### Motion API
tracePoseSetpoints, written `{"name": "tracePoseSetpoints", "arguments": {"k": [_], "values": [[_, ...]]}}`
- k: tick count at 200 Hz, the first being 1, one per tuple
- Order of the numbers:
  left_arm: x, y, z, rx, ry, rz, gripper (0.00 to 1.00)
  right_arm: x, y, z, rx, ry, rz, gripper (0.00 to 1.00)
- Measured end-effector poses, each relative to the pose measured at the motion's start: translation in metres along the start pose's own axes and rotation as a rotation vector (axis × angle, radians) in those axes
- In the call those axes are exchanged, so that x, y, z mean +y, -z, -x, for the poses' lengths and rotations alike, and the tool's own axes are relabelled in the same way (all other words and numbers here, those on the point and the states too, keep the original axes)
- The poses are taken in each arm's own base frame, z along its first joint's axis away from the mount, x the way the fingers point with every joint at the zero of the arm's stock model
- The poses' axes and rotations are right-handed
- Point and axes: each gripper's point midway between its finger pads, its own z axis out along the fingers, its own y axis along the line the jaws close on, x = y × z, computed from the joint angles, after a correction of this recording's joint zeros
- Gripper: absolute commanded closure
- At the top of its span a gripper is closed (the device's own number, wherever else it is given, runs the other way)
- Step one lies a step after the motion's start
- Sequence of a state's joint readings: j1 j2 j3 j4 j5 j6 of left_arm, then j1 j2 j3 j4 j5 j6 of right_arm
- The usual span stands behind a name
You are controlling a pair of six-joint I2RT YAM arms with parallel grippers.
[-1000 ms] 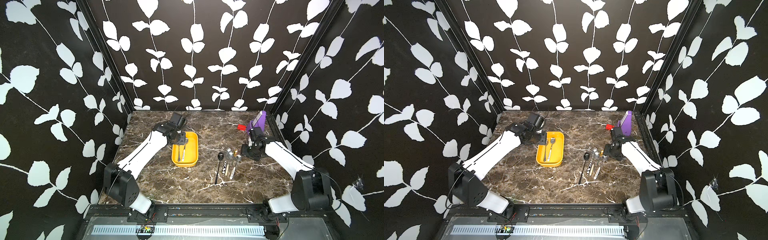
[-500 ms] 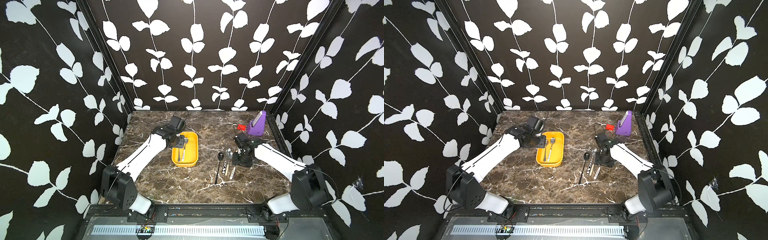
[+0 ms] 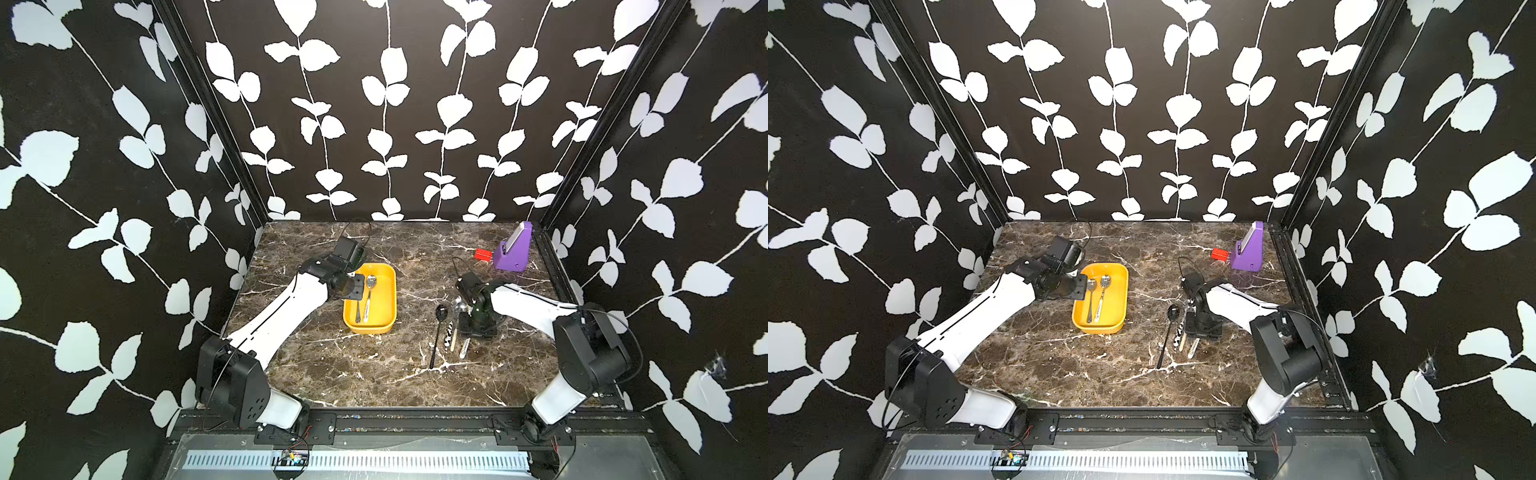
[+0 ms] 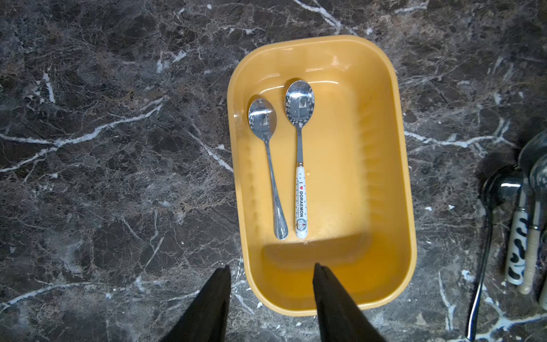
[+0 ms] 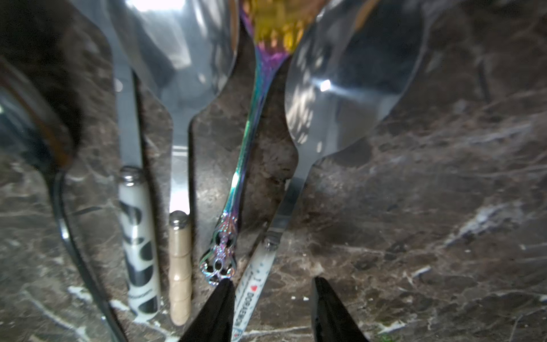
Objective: Put the spoon into the storage box
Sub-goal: Pick up the spoon from the center of the board.
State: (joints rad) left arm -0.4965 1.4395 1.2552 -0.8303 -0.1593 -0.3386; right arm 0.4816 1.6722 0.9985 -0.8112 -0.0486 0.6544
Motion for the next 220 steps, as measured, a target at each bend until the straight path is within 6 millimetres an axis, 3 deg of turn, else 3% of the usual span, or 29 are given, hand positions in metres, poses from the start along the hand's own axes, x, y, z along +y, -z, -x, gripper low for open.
{"name": "tracePoseSetpoints", "arguments": {"k": [55, 159, 198, 220], "values": [[0.000, -0.002, -0.001, -0.003, 0.001, 0.000, 0.49, -0.001, -0.008, -0.005, 0.020, 0.010, -0.010, 0.65], [0.004, -0.004, -0.003, -0.002, -0.003, 0.020, 0.49, -0.011, -0.010, -0.006, 0.011, -0.028, 0.007, 0.89], [0.011, 0.006, 0.001, -0.037, -0.010, 0.041, 0.49, -0.027, -0.002, -0.003, 0.008, -0.070, 0.000, 0.91], [0.017, 0.014, 0.003, -0.061, -0.010, 0.059, 0.49, -0.031, 0.019, -0.002, -0.019, -0.068, -0.005, 0.92]]}}
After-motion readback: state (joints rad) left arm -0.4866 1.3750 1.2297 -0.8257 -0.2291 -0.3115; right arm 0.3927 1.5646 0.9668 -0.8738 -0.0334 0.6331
